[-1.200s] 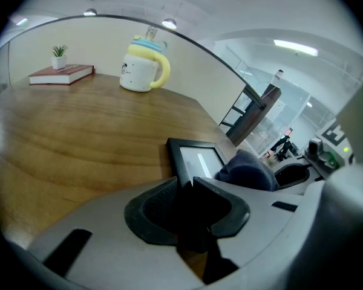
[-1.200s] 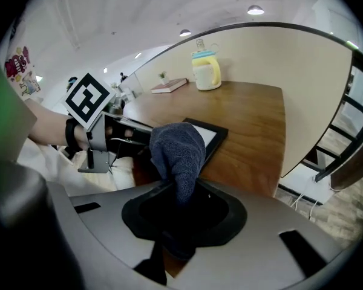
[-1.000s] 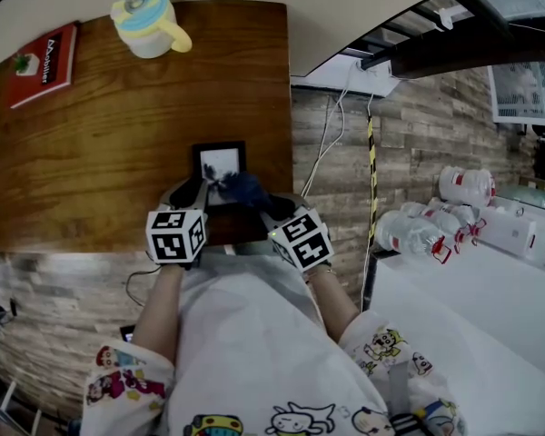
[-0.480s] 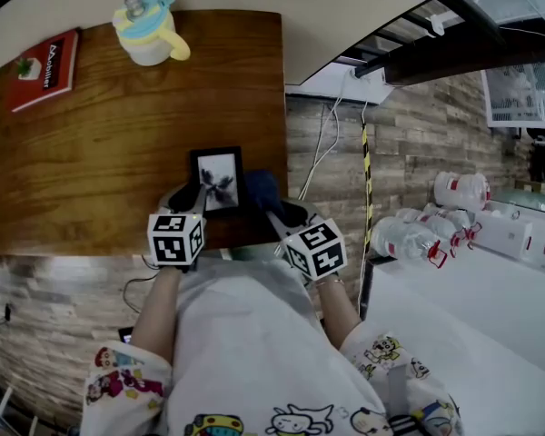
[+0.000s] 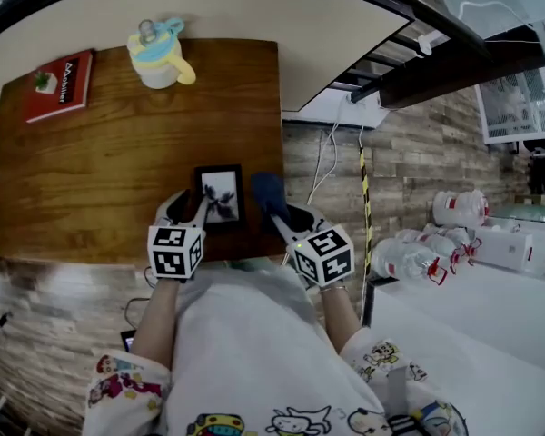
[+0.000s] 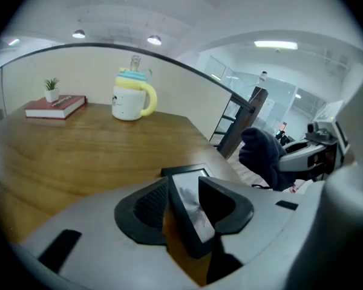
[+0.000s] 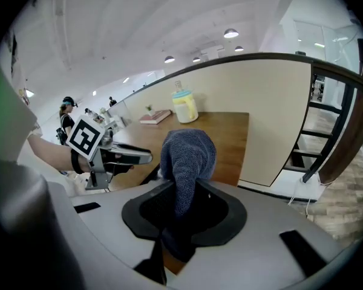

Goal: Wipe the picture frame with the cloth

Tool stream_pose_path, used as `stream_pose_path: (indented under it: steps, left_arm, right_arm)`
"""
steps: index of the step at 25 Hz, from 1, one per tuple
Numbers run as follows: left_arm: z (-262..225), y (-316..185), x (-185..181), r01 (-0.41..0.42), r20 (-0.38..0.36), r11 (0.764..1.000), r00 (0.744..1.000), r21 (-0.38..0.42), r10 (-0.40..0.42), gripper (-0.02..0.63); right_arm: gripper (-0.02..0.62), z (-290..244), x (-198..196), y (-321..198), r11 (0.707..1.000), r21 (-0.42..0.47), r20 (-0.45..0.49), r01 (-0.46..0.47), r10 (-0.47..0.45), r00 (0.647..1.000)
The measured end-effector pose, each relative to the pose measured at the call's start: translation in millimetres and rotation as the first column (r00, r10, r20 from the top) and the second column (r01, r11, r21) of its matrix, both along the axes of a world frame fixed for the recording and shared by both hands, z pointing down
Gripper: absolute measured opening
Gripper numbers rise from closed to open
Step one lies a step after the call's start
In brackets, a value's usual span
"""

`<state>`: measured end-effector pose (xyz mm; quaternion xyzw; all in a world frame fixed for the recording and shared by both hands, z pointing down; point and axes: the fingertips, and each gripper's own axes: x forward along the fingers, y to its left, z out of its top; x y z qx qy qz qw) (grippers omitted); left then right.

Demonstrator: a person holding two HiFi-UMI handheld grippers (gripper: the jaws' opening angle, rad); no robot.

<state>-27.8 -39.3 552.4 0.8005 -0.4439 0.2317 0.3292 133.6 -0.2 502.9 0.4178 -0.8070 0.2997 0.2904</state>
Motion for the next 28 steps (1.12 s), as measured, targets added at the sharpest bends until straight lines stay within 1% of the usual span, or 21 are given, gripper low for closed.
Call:
stream_pose_path:
  steps: [3, 6, 11, 15, 19, 23, 25, 28]
  left_arm:
    - [-27, -6, -2, 0.006, -0.022, 0.997, 1.000, 0.073, -0.005, 0.133]
    - [-56, -11, -6, 0.018, -0.040, 0.989, 0.999, 0.144, -0.013, 0.133]
    - [-105, -19, -15, 0.032, -0.045, 0.962, 0.999, 0.272, -0.021, 0.133]
    - [-141, -24, -19, 0.042, -0.050, 0.935, 0.998, 0.352, -0.026, 0.132]
    - [-173, -24, -17, 0.052, -0.074, 0.910, 0.997, 0.412, -0.024, 0.129]
    - [-197, -25, -15, 0.053, -0.086, 0.888, 0.996, 0.456, -0.015, 0.111]
    - [-206, -26, -15, 0.057, -0.084, 0.875, 0.996, 0.481, -0.019, 0.071]
    - [-213, -27, -15, 0.067, -0.093, 0.865, 0.995, 0.497, -0.024, 0.051]
  right_arm:
    - [0.071, -15, 0, -11, 0.999, 0.046, 0.007, 0.005, -0.005, 1.000]
    - [0.071, -31, -2, -22, 0.995, 0.097, 0.014, 0.014, -0.016, 1.000]
    - [0.071, -66, -5, -40, 0.979, 0.202, 0.040, 0.014, -0.022, 0.999]
    - [0.071, -100, -8, -55, 0.953, 0.301, 0.067, 0.012, -0.034, 0.997]
    - [0.071, -134, -11, -64, 0.921, 0.390, 0.087, 0.019, -0.057, 0.995]
    - [0.071, -160, -13, -70, 0.894, 0.448, 0.100, 0.020, -0.072, 0.992]
    - [0.071, -169, -13, -72, 0.883, 0.469, 0.111, 0.018, -0.080, 0.991]
    - [0.071, -175, -13, -73, 0.868, 0.497, 0.125, 0.017, -0.091, 0.988]
